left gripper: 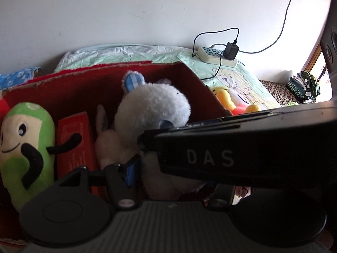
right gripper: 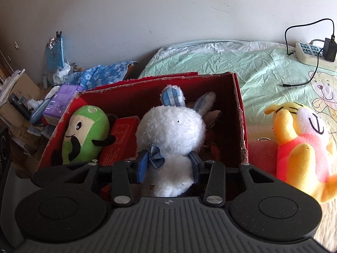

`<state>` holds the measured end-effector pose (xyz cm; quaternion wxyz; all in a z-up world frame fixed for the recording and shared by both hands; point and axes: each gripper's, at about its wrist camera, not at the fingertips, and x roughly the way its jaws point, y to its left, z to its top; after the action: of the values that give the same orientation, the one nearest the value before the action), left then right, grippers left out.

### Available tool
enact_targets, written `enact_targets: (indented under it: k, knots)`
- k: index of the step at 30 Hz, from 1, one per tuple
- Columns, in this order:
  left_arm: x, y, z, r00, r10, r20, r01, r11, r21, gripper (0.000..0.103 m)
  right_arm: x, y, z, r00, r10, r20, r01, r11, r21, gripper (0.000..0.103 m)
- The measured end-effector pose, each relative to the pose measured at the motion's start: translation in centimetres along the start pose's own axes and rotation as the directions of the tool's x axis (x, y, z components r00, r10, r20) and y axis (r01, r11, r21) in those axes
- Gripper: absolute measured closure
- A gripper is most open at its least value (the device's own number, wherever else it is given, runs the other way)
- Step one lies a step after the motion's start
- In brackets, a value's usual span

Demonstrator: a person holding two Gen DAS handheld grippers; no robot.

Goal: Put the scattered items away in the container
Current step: 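Carry the blue-eared bunny into the red box and open both grippers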

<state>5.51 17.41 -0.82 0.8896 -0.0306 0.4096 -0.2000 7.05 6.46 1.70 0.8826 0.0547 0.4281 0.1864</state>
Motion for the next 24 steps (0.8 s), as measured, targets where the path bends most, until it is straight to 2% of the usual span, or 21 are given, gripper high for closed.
enact_targets:
  k: [5, 10, 18, 24]
  knots:
    - [0.8, 0.8, -0.1, 1.000, -0.004, -0.022, 0.003, 1.000, -0.027, 0.041, 1.2, 0.8, -0.1, 0.998, -0.033, -0.053, 0.030, 0.999, -0.044, 0.059]
    - [1.1, 1.6, -0.2, 0.999, -0.034, -0.033, 0.031, 0.996, -0.079, 0.038, 1.5, 0.8, -0.3, 0.998, -0.036, -0.055, 0.034, 0.999, -0.043, 0.056]
    - [1.1, 1.6, 0.0, 0.999, -0.028, -0.046, 0.024, 0.996, -0.085, 0.036, 1.3, 0.8, -0.4, 0.999, -0.027, -0.038, 0.026, 0.999, -0.024, 0.054]
    - [0.6, 1.5, 0.4, 0.998, -0.006, -0.068, -0.001, 0.995, -0.097, 0.027, 0.0, 0.7, -0.2, 1.000, -0.008, 0.006, 0.008, 1.000, 0.017, 0.048]
